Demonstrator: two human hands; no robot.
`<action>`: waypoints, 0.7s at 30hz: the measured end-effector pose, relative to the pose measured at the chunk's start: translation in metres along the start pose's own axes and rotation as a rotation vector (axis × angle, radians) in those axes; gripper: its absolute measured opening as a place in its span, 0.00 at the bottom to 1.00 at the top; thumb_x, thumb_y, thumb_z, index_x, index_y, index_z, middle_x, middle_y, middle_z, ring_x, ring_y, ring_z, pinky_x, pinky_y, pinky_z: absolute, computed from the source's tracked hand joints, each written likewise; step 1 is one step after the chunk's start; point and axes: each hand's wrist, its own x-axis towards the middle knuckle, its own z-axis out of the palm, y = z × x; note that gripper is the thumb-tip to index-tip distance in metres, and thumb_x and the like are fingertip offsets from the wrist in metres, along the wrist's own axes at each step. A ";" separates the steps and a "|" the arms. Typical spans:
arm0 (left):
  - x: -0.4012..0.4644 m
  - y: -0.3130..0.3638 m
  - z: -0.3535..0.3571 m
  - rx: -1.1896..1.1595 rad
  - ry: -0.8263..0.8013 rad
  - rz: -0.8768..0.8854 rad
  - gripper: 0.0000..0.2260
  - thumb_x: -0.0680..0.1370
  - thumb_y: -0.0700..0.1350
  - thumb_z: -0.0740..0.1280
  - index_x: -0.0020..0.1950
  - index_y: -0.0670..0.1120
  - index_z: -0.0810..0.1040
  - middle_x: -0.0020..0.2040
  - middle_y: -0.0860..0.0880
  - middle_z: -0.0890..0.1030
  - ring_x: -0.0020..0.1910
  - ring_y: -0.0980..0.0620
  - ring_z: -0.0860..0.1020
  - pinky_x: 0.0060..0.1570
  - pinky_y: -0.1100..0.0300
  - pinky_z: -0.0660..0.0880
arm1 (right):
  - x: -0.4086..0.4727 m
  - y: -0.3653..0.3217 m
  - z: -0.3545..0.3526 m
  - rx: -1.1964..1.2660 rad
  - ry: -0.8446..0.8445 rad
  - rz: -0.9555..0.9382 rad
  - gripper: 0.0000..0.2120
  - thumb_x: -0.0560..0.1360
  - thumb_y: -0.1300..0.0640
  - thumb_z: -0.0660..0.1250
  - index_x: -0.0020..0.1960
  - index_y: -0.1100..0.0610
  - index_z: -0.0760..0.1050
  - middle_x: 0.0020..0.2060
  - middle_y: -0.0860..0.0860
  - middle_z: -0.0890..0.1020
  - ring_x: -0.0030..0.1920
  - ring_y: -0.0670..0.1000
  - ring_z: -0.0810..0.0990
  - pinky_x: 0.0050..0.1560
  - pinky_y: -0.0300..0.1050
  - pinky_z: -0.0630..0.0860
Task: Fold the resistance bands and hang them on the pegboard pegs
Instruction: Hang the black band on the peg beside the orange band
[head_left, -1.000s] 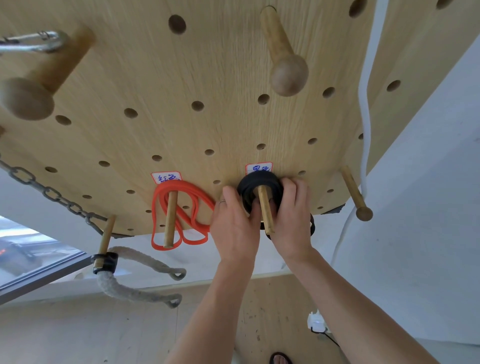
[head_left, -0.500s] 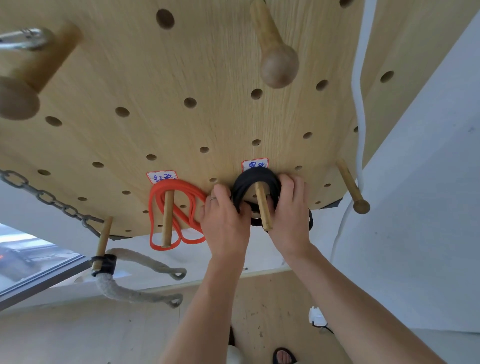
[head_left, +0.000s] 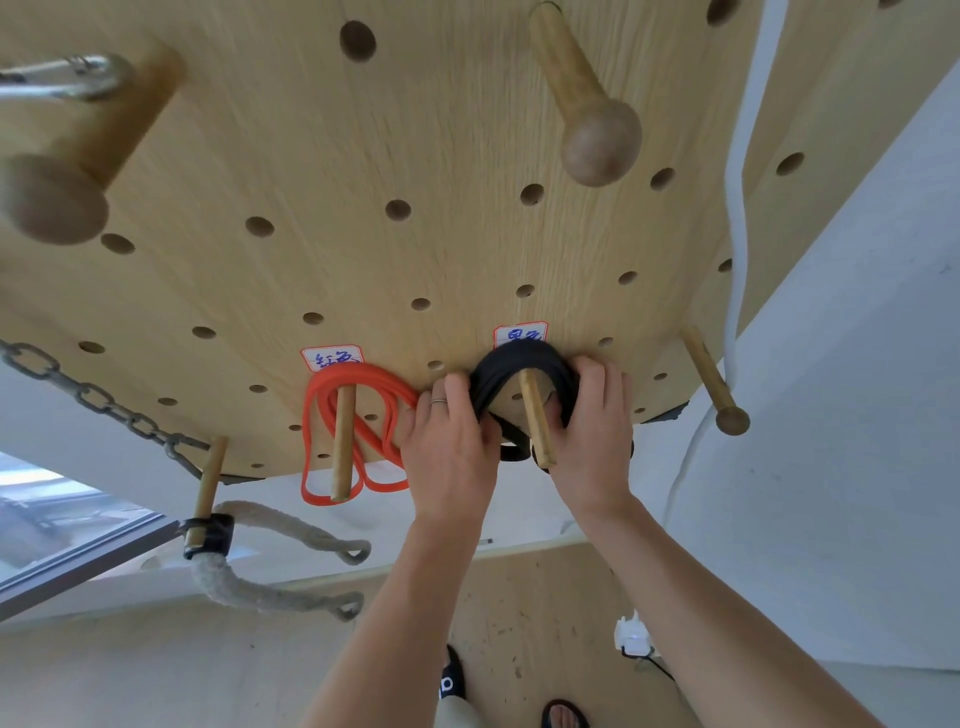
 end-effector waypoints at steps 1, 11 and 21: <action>0.000 0.000 0.000 0.004 0.003 0.005 0.16 0.68 0.37 0.72 0.49 0.44 0.68 0.40 0.46 0.78 0.38 0.41 0.76 0.42 0.48 0.73 | 0.001 0.000 0.000 0.029 0.001 0.030 0.15 0.73 0.66 0.72 0.58 0.61 0.73 0.52 0.56 0.77 0.52 0.56 0.74 0.45 0.51 0.77; -0.002 0.013 0.009 0.029 0.015 -0.021 0.24 0.66 0.38 0.74 0.57 0.44 0.67 0.47 0.43 0.76 0.45 0.40 0.77 0.46 0.48 0.75 | -0.008 -0.002 0.008 -0.025 0.036 0.127 0.17 0.72 0.62 0.74 0.57 0.62 0.72 0.50 0.56 0.76 0.51 0.55 0.70 0.45 0.54 0.76; -0.005 0.006 0.012 0.014 0.032 0.000 0.20 0.69 0.33 0.72 0.56 0.44 0.68 0.47 0.43 0.76 0.43 0.40 0.77 0.44 0.48 0.75 | -0.023 -0.005 0.015 -0.017 -0.036 0.208 0.12 0.72 0.66 0.72 0.52 0.61 0.72 0.47 0.56 0.76 0.45 0.60 0.76 0.42 0.58 0.79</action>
